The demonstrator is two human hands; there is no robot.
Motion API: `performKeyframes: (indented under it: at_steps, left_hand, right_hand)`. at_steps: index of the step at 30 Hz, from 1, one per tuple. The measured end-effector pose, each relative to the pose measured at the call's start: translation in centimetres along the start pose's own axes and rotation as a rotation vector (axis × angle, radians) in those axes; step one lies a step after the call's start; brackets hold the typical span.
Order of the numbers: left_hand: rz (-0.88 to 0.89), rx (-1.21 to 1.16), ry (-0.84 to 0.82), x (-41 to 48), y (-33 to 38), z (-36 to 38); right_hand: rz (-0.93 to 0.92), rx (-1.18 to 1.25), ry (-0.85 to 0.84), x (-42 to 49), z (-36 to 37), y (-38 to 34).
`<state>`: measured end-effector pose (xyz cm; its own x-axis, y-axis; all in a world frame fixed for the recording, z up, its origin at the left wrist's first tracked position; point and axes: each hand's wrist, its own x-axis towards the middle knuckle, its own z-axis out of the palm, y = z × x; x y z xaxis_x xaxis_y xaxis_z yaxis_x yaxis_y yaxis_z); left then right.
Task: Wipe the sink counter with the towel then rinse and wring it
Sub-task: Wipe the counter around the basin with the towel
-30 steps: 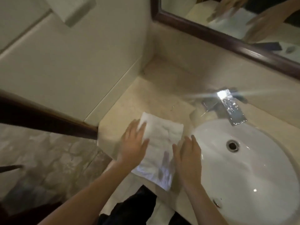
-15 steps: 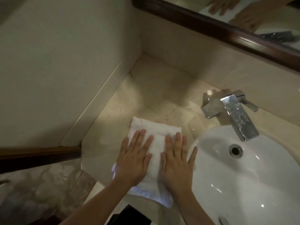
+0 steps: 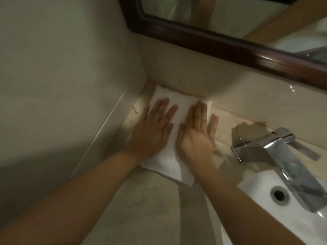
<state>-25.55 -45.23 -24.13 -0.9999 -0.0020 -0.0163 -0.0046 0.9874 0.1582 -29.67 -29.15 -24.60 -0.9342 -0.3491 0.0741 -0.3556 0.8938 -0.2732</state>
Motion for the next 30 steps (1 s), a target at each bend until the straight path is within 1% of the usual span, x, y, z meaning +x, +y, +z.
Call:
performKeyframes:
  at_steps: [2,4,7,9,11,13,15,19,21,23,26,30]
  left_hand:
    - [0.037,0.000,0.024,1.6,-1.7,0.0]
    - [0.072,0.011,0.033,2.4,-2.6,0.0]
    - [0.044,-0.013,0.023,2.5,-2.5,-0.2]
    - [-0.009,-0.048,-0.025,2.1,-2.3,-0.4]
    - [-0.039,-0.035,0.002,0.9,-2.0,-0.3]
    - [-0.044,0.010,0.033,-1.1,-2.0,-0.4]
    - [-0.049,0.010,0.014,-4.0,-2.3,-0.5]
    - [-0.113,-0.029,-0.039,-12.1,-2.9,-1.2]
    - [-0.166,-0.095,-0.093,-16.6,-2.8,-1.4]
    - [-0.211,-0.142,-0.110,-19.8,-2.5,-1.3]
    - [-0.251,-0.107,-0.088,-21.5,-2.2,-0.7]
    - [-0.259,-0.072,-0.074,-23.5,-1.2,-0.7]
  right_hand:
    - [-0.104,-0.003,0.024,1.9,0.5,-0.4]
    - [-0.167,-0.013,0.032,2.9,0.8,-0.4]
    - [-0.153,-0.023,0.057,2.8,1.0,-0.6]
    - [-0.120,-0.021,0.033,2.4,1.0,-0.9]
    - [-0.103,-0.014,-0.007,1.4,0.8,-1.4]
    - [-0.103,-0.001,-0.049,-0.3,0.7,-2.2]
    - [-0.118,0.014,-0.071,-2.9,0.6,-3.6]
    - [-0.150,0.036,-0.122,-10.1,0.9,-7.5]
    - [-0.160,0.034,-0.148,-14.4,1.2,-9.4]
    - [-0.162,0.040,-0.161,-17.3,1.4,-10.4]
    - [-0.175,0.025,-0.210,-18.0,1.4,-10.5]
    - [-0.187,0.040,-0.247,-19.4,0.7,-9.9]
